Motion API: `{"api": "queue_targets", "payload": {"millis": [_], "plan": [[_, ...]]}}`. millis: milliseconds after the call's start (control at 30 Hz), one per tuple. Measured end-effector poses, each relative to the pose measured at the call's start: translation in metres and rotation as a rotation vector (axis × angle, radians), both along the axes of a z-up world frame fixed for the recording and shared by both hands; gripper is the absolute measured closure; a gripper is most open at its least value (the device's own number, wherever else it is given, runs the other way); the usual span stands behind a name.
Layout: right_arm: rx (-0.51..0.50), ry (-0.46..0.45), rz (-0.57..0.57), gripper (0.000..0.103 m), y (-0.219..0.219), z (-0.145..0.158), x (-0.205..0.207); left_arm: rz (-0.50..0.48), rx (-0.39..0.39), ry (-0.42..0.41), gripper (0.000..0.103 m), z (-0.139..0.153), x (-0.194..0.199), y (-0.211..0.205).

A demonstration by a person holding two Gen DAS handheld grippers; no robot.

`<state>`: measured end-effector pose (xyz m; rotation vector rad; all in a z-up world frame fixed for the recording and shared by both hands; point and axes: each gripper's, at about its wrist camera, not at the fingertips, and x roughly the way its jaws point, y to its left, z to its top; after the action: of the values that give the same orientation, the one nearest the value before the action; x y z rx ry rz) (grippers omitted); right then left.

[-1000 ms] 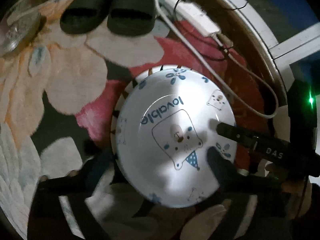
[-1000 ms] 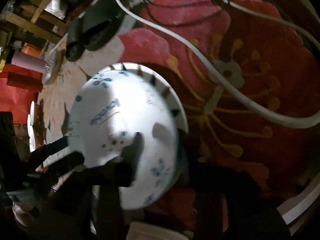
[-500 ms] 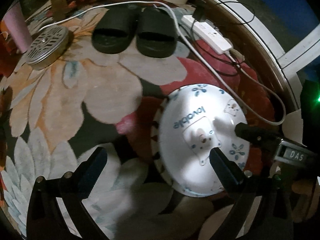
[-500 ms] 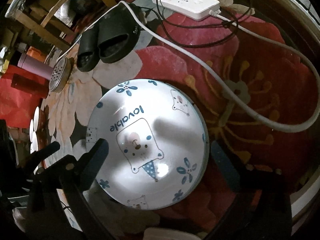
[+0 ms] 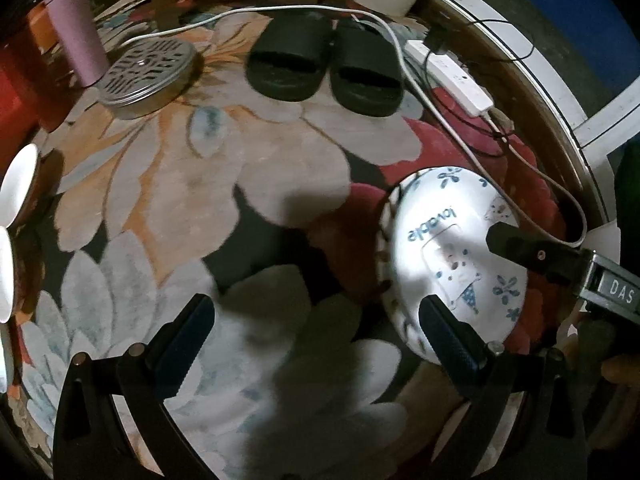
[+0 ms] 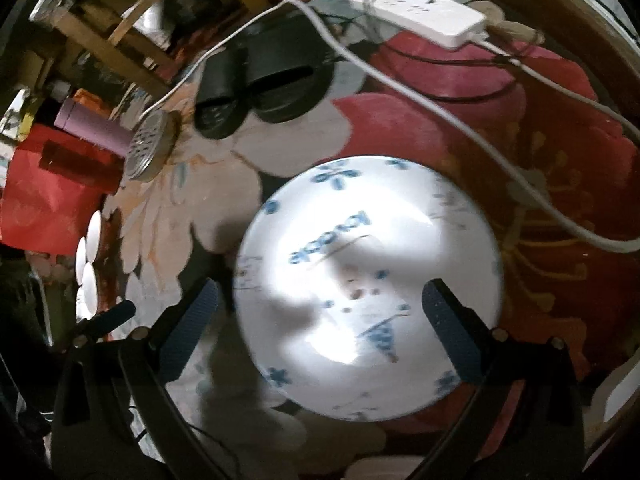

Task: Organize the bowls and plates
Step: 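Open both tools and withdraw from the stacked plates, then move both tools to the second 'lovable' bear plate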

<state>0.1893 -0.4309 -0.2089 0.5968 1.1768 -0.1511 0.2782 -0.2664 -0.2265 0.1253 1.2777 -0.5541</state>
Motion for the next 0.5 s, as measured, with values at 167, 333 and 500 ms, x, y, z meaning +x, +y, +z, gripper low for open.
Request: {"api": "queue_targets", "payload": {"millis": [167,333,500], "plan": [[0.008,-0.004,0.051,0.000,0.023,0.001,0.008,0.031,0.019,-0.005,0.001,0.002,0.002,0.024],[0.004,-0.001,0.082,0.000,0.039,-0.001,0.013,0.058,0.029,-0.009,0.001,0.003,0.004,0.045],[0.003,0.005,0.109,0.000,0.052,-0.003,0.016,0.081,0.042,-0.018,0.001,0.003,0.006,0.062]]}}
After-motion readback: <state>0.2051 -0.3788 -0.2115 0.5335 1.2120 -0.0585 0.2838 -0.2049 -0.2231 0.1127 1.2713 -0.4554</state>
